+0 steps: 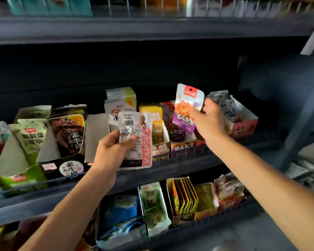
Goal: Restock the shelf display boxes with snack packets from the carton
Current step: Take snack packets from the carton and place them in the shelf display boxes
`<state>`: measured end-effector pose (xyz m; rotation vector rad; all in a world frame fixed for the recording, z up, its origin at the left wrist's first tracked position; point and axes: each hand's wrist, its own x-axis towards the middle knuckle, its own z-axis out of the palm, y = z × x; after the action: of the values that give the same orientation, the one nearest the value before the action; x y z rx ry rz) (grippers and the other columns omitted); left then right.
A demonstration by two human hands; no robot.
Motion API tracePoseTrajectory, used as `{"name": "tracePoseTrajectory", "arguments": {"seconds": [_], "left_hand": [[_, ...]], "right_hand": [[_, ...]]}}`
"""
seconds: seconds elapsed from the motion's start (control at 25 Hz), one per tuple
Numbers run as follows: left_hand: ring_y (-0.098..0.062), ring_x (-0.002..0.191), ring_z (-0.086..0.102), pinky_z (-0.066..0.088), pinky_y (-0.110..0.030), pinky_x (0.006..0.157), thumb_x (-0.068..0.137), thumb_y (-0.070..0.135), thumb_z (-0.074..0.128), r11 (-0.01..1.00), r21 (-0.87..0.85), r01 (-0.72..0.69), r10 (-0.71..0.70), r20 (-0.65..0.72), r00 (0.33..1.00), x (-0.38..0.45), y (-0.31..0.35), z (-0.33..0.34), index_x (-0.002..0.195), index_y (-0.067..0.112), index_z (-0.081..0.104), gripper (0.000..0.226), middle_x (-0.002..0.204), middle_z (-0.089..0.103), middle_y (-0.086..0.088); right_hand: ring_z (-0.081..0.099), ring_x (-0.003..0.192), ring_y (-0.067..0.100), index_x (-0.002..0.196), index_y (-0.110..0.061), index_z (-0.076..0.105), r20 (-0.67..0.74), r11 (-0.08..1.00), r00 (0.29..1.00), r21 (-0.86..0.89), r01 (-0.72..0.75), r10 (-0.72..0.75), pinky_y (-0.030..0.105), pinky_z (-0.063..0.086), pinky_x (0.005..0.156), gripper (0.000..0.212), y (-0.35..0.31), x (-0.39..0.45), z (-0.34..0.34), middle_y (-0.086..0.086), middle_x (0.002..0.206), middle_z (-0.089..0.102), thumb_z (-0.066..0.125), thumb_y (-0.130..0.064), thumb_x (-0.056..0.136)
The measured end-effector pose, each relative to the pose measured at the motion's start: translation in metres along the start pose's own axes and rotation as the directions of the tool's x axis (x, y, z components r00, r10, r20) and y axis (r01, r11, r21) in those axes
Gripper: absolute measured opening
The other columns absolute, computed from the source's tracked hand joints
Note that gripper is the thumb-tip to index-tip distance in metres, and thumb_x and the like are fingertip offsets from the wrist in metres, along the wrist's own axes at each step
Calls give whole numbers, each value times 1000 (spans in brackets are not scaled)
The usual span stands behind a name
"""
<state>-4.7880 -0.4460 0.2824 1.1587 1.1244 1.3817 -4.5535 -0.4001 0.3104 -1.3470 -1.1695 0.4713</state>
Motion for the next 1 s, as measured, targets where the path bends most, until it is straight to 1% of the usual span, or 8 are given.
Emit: {"name": "tracePoseTrajectory", "arguments": {"seconds": [0.12,0.28,0.48,0.56,0.68,0.8,0.92,1.0], "left_hand": [[-25,89,75,58,-44,81,88,11,70,999,-7,43,-43,8,999,9,0,18,99,19,73,14,96,78,-5],[-27,87,75,58,-40,75,86,15,70,995,-43,85,-83,54,995,20,-1,30,95,17,72,10,97,77,-10],[-27,92,74,58,-41,82,87,14,69,999,9,42,-42,72,997,29,-6,34,102,13,72,16,101,77,-9],[-25,102,71,52,-46,95,86,14,71,998,58,35,-38,60,997,35,-10,31,108,15,72,21,106,76,-4],[-9,92,68,55,-35,86,87,14,71,982,172,-77,68,58,996,35,-12,32,119,13,68,32,94,75,8],[-5,66,61,47,-17,55,93,10,65,867,272,-417,385,164,908,25,-9,48,115,16,71,23,83,73,6],[-13,68,64,55,-29,59,93,18,67,698,378,-608,536,286,794,24,-11,70,130,19,62,38,86,68,0],[-12,84,68,58,-26,72,90,24,71,693,382,-612,474,400,785,26,-13,82,136,22,55,49,99,68,2]], "right_hand": [[66,80,7,102,-21,65,95,997,993,-36,-62,65,34,58,72,15,25,38,-8,1,105,72,68,-13,91],[63,75,5,110,-20,66,319,921,948,-373,108,18,30,54,63,21,49,58,13,-5,99,69,71,-16,90],[65,95,22,126,-12,53,317,444,890,-780,441,-328,29,44,64,45,72,73,38,6,130,55,71,-32,89],[66,102,27,132,-10,42,257,457,904,-795,399,-342,30,47,67,60,76,73,42,11,131,55,73,-33,87],[65,85,19,120,-11,47,143,636,900,-663,395,-411,21,42,59,48,63,55,35,6,109,62,72,-35,87],[61,76,2,104,-14,62,352,920,875,-84,383,-332,15,46,62,33,32,15,23,-5,90,66,59,-46,95],[67,103,6,115,-25,64,593,968,778,238,80,-210,22,54,86,30,4,-25,10,-4,107,72,58,-46,95],[70,95,2,105,-26,68,515,947,851,313,-71,-106,15,53,80,14,4,-22,5,-8,101,75,62,-34,95]]}}
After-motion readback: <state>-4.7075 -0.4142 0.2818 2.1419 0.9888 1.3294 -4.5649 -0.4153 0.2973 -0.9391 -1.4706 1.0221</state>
